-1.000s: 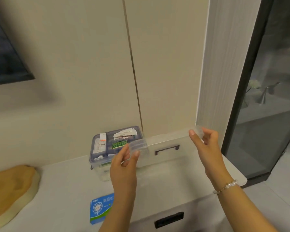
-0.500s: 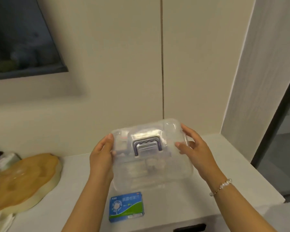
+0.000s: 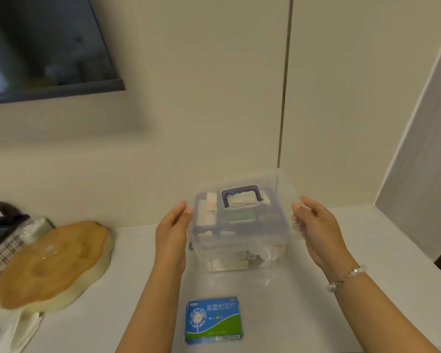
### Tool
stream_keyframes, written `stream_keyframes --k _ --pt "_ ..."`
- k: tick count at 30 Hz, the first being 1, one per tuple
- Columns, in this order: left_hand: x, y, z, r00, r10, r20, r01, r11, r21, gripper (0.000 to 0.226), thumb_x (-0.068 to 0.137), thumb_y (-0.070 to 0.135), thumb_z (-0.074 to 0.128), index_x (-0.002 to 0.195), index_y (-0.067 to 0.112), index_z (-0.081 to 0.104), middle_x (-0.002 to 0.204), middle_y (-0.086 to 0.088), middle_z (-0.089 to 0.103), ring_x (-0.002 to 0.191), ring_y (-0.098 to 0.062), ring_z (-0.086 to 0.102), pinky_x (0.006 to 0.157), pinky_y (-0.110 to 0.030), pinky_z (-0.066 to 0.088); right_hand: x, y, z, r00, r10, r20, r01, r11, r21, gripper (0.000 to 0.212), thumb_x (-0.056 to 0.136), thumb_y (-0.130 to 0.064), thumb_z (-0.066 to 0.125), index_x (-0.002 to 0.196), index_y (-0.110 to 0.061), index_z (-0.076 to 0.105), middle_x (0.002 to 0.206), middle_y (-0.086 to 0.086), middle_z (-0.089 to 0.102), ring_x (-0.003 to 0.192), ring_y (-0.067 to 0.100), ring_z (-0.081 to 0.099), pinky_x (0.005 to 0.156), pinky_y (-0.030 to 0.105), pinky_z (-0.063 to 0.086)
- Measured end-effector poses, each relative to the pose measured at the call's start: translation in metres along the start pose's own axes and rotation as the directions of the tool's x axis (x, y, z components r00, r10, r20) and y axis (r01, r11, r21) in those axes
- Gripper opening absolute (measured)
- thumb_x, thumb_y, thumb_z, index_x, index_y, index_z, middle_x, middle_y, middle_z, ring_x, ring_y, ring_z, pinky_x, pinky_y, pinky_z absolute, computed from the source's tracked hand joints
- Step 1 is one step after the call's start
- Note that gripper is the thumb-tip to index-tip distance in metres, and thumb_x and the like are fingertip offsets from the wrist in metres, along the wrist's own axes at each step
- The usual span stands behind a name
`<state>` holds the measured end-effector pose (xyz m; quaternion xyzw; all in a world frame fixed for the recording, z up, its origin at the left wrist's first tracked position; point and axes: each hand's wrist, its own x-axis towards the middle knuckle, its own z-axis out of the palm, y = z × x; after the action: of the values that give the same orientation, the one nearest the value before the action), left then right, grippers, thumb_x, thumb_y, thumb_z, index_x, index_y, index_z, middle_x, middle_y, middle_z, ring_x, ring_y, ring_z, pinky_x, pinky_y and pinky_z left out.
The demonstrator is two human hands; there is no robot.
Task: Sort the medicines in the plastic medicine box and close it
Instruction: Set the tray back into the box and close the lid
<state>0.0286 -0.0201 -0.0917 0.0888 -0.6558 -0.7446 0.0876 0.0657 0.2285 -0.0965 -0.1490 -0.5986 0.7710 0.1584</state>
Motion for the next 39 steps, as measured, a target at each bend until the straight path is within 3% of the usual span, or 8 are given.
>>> stream_keyframes --k 3,5,7,17,23,28,32,39 --pt "0.002 -0.007 0.006 0.999 0.042 0.017 -0.043 0.998 0.045 0.045 0.093 0.02 0.051 0.137 0.019 0.044 0.133 0.011 0.047 0.104 0.004 0.049 0.061 0.002 0.041 0.0 0.006 0.01 0.996 -0.083 -0.045 0.074 0.982 -0.174 0.031 0.087 -0.021 0.056 0.118 -0.016 0.056 0.105 0.0 0.061 0.084 0.009 0.058 0.067 0.021 0.047" --pt "0.007 -0.01 0.01 0.999 0.042 0.022 -0.044 0.995 0.087 0.047 0.094 0.021 0.048 0.14 0.019 0.037 0.144 0.009 0.039 0.117 0.0 0.041 0.085 -0.007 0.038 0.003 0.01 0.016 0.987 -0.158 -0.036 0.142 0.95 -0.279 0.01 0.086 -0.018 0.053 0.082 -0.021 0.061 0.082 0.0 0.056 0.072 0.013 0.05 0.061 0.025 0.042" --pt "0.011 -0.012 0.013 0.999 0.041 0.009 -0.041 0.99 0.133 0.048 0.096 0.02 0.045 0.142 0.017 0.033 0.15 0.005 0.034 0.129 -0.006 0.036 0.096 -0.017 0.03 0.007 0.016 0.019 0.981 -0.194 -0.006 0.179 0.917 -0.356 0.025 0.086 -0.016 0.051 0.061 -0.013 0.047 0.066 0.003 0.039 0.062 0.015 0.035 0.053 0.027 0.029" --pt "0.023 -0.029 0.014 0.997 -0.078 0.004 0.075 0.973 0.219 0.045 0.097 0.022 0.04 0.142 0.021 0.035 0.148 0.001 0.037 0.131 -0.019 0.041 0.105 -0.032 0.034 0.032 0.035 0.014 0.994 -0.056 -0.095 0.006 0.887 -0.461 0.029 0.085 -0.037 0.056 0.101 -0.012 0.057 0.093 0.001 0.06 0.082 0.016 0.056 0.068 0.027 0.044" --pt "0.029 -0.021 0.016 0.985 -0.167 -0.03 0.17 0.973 0.156 0.044 0.092 0.024 0.051 0.136 0.025 0.044 0.109 0.005 0.053 0.082 -0.008 0.055 0.065 -0.023 0.045 0.048 0.022 0.015 0.99 0.01 -0.144 -0.078 0.876 -0.476 0.032 0.078 -0.042 0.063 0.067 -0.018 0.045 0.069 -0.002 0.051 0.062 0.014 0.05 0.043 0.024 0.035" --pt "0.032 -0.015 0.017 0.983 -0.167 -0.073 0.178 0.968 0.176 0.039 0.088 0.026 0.058 0.127 0.023 0.051 0.128 -0.002 0.053 0.095 -0.018 0.054 0.059 -0.021 0.043 0.051 0.023 0.023 0.991 0.001 -0.136 -0.07 0.862 -0.503 0.028 0.082 -0.04 0.059 0.087 -0.012 0.056 0.088 0.004 0.059 0.076 0.02 0.053 0.046 0.033 0.044" --pt "0.035 -0.013 0.014 0.984 -0.164 -0.071 0.177 0.952 0.248 0.043 0.087 0.028 0.06 0.129 0.021 0.051 0.137 -0.004 0.051 0.112 -0.025 0.054 0.079 -0.03 0.047 0.05 0.021 0.021 0.989 -0.059 -0.135 -0.032 0.807 -0.589 0.035 0.083 -0.042 0.057 0.103 -0.015 0.064 0.099 0.001 0.064 0.072 0.017 0.055 0.043 0.02 0.035" --pt "0.039 -0.012 0.017 0.995 -0.028 -0.092 0.071 0.86 0.505 0.044 0.09 0.029 0.052 0.132 0.013 0.05 0.141 -0.004 0.05 0.127 -0.025 0.048 0.104 -0.036 0.039 0.053 0.009 0.024 0.983 -0.144 -0.118 0.01 0.674 -0.739 0.035 0.082 -0.037 0.057 0.074 -0.006 0.072 0.068 0.011 0.067 0.059 0.029 0.057 0.056 0.027 0.043"
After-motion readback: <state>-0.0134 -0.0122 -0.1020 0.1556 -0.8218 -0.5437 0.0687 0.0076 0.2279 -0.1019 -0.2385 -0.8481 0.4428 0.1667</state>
